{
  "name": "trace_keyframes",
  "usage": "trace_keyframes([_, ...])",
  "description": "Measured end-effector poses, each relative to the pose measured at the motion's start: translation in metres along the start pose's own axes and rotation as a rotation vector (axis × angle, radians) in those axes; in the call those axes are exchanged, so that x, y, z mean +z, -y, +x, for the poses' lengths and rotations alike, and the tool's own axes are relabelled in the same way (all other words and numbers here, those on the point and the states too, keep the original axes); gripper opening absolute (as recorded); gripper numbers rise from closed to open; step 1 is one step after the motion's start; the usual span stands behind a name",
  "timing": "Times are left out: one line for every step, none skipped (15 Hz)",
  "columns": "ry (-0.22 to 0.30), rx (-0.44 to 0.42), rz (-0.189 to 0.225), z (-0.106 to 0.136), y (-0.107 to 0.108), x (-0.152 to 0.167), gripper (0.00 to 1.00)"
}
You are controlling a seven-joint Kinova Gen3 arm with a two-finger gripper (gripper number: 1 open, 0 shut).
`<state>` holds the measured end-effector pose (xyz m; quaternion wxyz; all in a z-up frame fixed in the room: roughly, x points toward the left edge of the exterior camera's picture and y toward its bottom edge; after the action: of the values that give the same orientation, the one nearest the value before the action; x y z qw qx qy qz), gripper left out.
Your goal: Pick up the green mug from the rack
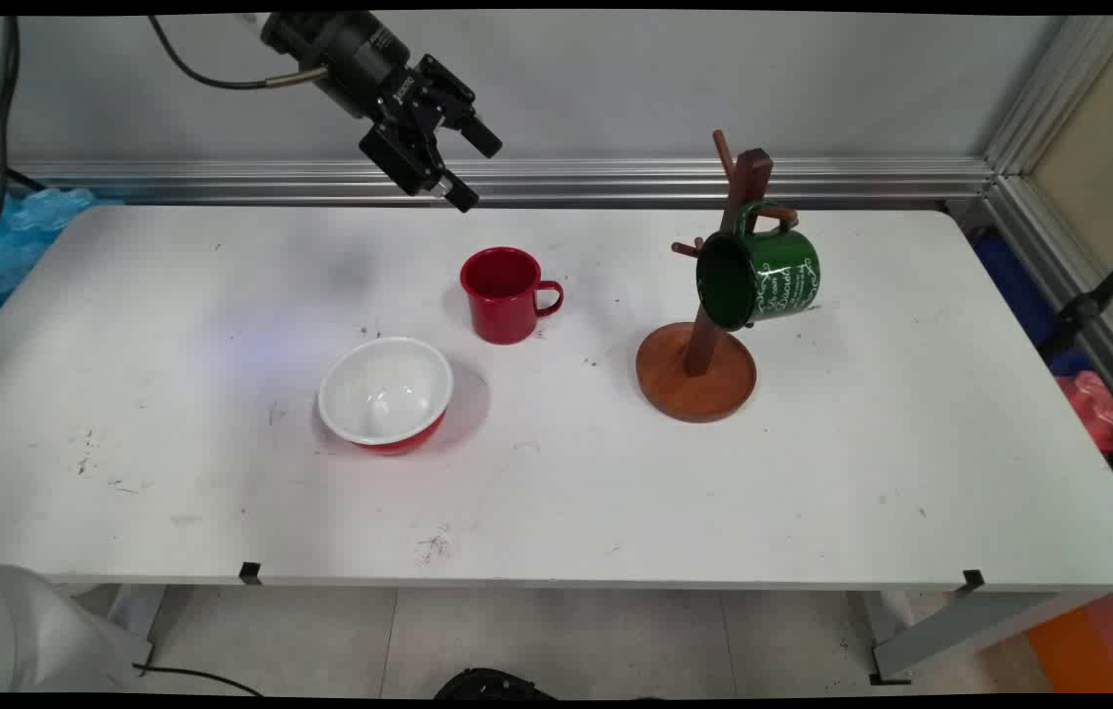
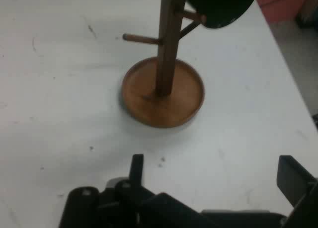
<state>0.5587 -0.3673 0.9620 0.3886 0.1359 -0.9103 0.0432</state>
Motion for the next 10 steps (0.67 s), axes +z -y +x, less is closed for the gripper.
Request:
trace_keyframes([-0.005, -0.016, 0.001, 0.001, -0.004, -0.001, 1.0])
trace_keyframes([-0.012, -0.038, 0.002, 0.002, -0.012, -0.001, 1.0])
trace_keyframes([-0.018, -0.056, 0.002, 0.004, -0.018, -0.001, 1.0])
trace_keyframes([-0.024, -0.071, 0.002, 0.005, -0.024, -0.001, 1.0])
trace_keyframes([-0.029, -0.087, 0.003, 0.006, -0.031, -0.001, 1.0])
trace_keyframes([-0.033, -0.104, 0.004, 0.008, -0.039, -0.001, 1.0])
trace_keyframes([-0.037, -0.117, 0.006, 0.01, -0.044, 0.0, 1.0])
trace_keyframes([-0.041, -0.133, 0.01, 0.011, -0.052, 0.001, 1.0])
trace_keyframes([-0.044, -0.149, 0.015, 0.013, -0.059, 0.002, 1.0])
trace_keyframes([-0.047, -0.162, 0.019, 0.015, -0.065, 0.004, 1.0])
